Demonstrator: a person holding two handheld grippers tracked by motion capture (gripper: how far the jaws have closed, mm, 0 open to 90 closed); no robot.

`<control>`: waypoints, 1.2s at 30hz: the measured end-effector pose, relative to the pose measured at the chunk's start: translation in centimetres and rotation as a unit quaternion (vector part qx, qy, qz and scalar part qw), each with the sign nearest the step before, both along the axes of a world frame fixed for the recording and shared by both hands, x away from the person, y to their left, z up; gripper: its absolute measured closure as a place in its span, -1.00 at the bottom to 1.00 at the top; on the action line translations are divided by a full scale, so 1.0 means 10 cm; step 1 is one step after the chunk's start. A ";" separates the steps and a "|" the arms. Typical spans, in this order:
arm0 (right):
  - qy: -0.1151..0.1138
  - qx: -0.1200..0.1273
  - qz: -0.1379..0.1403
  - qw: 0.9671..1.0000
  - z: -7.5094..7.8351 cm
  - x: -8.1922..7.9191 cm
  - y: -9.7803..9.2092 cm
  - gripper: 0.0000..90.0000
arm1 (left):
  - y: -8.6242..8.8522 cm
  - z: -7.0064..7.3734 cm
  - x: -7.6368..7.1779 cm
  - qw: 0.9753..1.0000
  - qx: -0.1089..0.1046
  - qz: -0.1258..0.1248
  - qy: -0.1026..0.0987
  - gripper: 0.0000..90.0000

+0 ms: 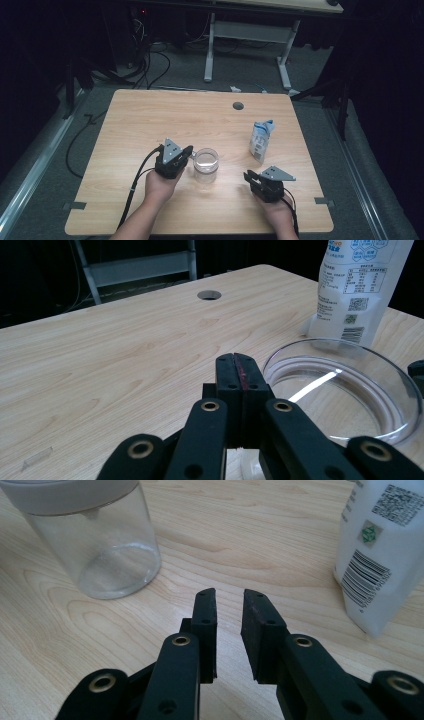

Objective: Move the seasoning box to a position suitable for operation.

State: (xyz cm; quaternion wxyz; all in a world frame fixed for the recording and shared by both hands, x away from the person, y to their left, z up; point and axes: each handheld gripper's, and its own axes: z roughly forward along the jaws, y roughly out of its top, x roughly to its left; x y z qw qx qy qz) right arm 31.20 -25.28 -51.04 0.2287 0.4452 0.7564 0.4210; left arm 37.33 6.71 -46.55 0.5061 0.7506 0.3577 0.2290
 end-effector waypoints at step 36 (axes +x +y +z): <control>-0.038 0.013 0.053 0.998 0.20 0.16 0.62 1.00 | 0.00 -0.03 0.00 1.000 -0.010 0.003 -0.005 1.00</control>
